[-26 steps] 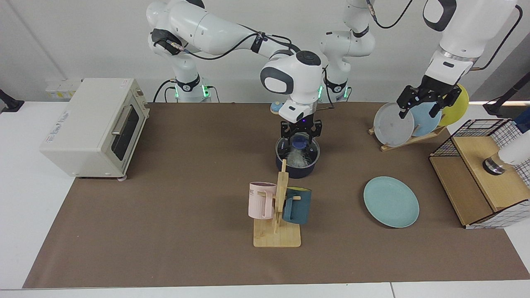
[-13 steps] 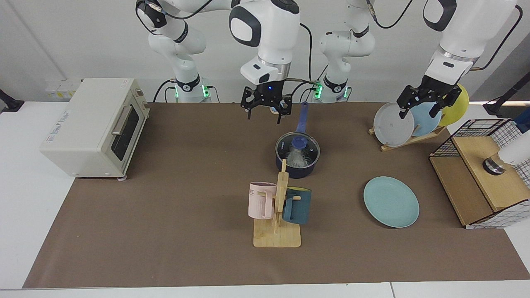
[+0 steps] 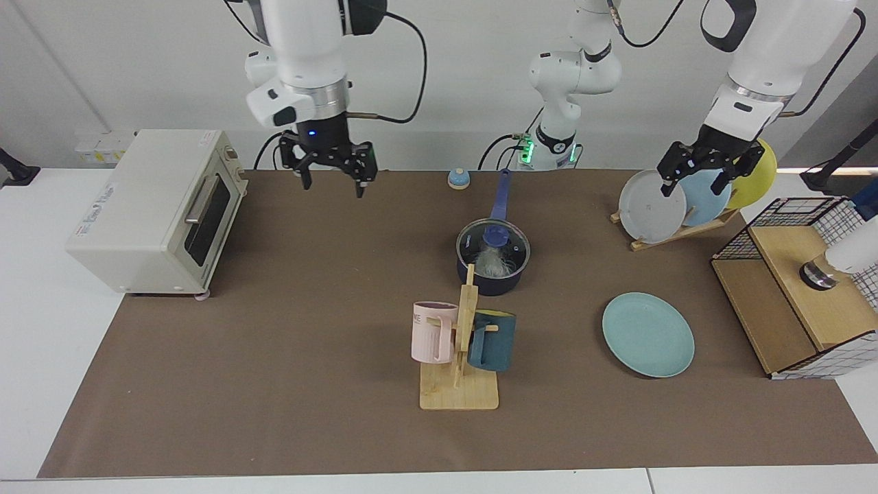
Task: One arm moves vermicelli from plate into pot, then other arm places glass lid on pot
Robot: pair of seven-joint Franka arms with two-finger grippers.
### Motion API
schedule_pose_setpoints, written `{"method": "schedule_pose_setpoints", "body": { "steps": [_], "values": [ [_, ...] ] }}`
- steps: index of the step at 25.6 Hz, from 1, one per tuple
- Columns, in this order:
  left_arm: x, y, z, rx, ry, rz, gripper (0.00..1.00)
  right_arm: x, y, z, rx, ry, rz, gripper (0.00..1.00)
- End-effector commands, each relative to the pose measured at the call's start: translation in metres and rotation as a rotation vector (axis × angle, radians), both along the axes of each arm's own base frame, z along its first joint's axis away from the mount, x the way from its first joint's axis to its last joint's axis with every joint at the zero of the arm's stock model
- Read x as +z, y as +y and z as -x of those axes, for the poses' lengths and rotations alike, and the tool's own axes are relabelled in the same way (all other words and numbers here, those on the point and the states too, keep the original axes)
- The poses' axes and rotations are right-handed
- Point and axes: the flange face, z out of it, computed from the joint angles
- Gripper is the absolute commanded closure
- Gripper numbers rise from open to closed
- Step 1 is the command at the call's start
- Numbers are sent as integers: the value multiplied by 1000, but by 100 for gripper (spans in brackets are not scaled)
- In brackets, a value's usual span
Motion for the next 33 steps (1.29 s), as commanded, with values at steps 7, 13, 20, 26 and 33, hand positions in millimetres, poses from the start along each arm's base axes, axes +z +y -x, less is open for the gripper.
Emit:
{"method": "schedule_pose_setpoints", "body": {
  "steps": [7, 13, 20, 26, 33],
  "values": [
    [1, 0, 4, 11, 8, -3, 0, -2, -77, 0, 22, 25, 1, 0],
    [1, 0, 4, 11, 8, -3, 0, -16, -87, 21, 19, 64, 11, 0],
    [1, 1, 4, 13, 8, -2, 0, -39, -92, 32, 48, 109, -5, 0],
    [1, 0, 4, 11, 8, -3, 0, -46, -89, 33, 57, 130, -12, 0],
    [1, 0, 4, 11, 8, -3, 0, -44, -98, 29, 84, 126, -39, 0]
  ]
}}
